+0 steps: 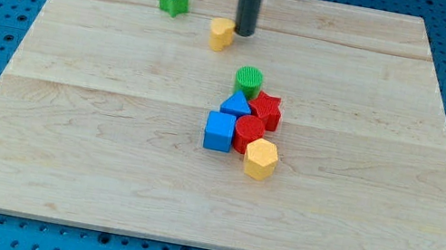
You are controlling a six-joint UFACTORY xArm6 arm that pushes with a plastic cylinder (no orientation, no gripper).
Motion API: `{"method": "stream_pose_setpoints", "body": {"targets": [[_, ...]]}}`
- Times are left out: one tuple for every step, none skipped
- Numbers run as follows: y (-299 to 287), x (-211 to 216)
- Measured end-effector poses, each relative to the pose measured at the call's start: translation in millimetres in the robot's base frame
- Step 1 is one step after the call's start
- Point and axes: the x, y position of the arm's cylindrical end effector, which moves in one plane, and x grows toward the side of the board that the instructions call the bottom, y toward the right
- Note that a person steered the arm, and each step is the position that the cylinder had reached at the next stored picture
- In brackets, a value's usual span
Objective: Place the green star to the top center
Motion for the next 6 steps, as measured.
{"method": "stream_pose_setpoints", "body": {"targets": [[-97.7,27.6],[-128.5,0.0],[-132.3,-27.1],[-67.4,-50.4],[-25.9,-65.5],[-79.2,-48.4]]}}
